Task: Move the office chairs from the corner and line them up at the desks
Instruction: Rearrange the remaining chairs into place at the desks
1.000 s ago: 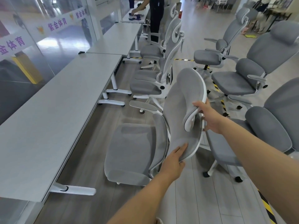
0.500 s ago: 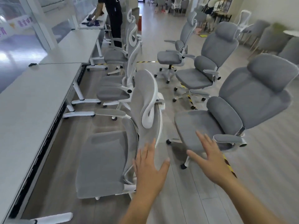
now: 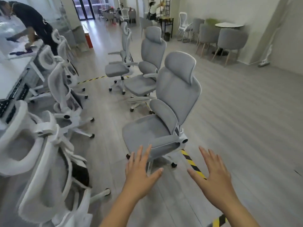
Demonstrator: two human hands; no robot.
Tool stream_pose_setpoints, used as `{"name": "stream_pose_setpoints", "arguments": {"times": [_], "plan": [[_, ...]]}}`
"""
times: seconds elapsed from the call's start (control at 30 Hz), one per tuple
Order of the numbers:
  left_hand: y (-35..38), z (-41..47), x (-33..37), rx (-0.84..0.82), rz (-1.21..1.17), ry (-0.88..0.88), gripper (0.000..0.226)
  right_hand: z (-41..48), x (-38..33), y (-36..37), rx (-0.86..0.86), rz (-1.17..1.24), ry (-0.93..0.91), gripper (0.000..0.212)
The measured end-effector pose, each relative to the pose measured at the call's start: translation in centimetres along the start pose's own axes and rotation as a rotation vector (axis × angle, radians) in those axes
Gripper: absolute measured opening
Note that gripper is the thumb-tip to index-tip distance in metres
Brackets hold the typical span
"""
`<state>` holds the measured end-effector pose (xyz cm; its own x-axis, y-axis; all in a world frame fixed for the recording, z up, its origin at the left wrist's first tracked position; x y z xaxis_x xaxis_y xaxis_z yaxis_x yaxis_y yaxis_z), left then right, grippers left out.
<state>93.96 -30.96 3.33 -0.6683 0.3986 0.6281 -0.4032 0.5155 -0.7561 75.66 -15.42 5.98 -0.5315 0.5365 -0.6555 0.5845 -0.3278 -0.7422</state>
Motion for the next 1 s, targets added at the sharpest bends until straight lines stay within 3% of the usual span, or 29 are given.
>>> {"name": "stream_pose_setpoints", "arguments": {"times": [0.23, 0.43, 0.77, 0.87, 1.0], "plan": [[4.0, 11.3, 6.4, -0.052, -0.037, 0.043, 0.082, 10.3, 6.7, -5.7, -0.025, 0.001, 0.042, 0.077], [6.1, 28.2, 10.8, 0.036, -0.165, 0.033, 0.091, 25.5, 9.3, -11.4, -0.060, -0.091, 0.013, 0.077], [0.8, 50.7, 22.4, 0.091, -0.418, 0.049, 0.090, 50.5, 8.6, -22.1, -0.220, -0.203, -0.158, 0.073], [-1.9, 55.1, 24.2, 0.114, -0.429, 0.035, 0.083, 58.1, 8.8, -23.2, -0.286, -0.215, -0.214, 0.074], [-4.0, 58.7, 25.6, 0.202, -0.484, 0.020, 0.051, 68.7, 7.7, -22.3, -0.392, -0.273, -0.413, 0.072]]}}
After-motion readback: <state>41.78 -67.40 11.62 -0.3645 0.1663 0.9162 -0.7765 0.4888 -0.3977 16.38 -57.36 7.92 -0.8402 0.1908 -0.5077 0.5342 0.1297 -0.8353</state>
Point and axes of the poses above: each hand's wrist, its own z-axis towards the middle knuckle, its own y-axis out of the palm, x = y × z, the point moved 5 cm from there along z, towards the middle knuckle, and after that the axes turned 5 degrees about -x, right-handed, at the moved point
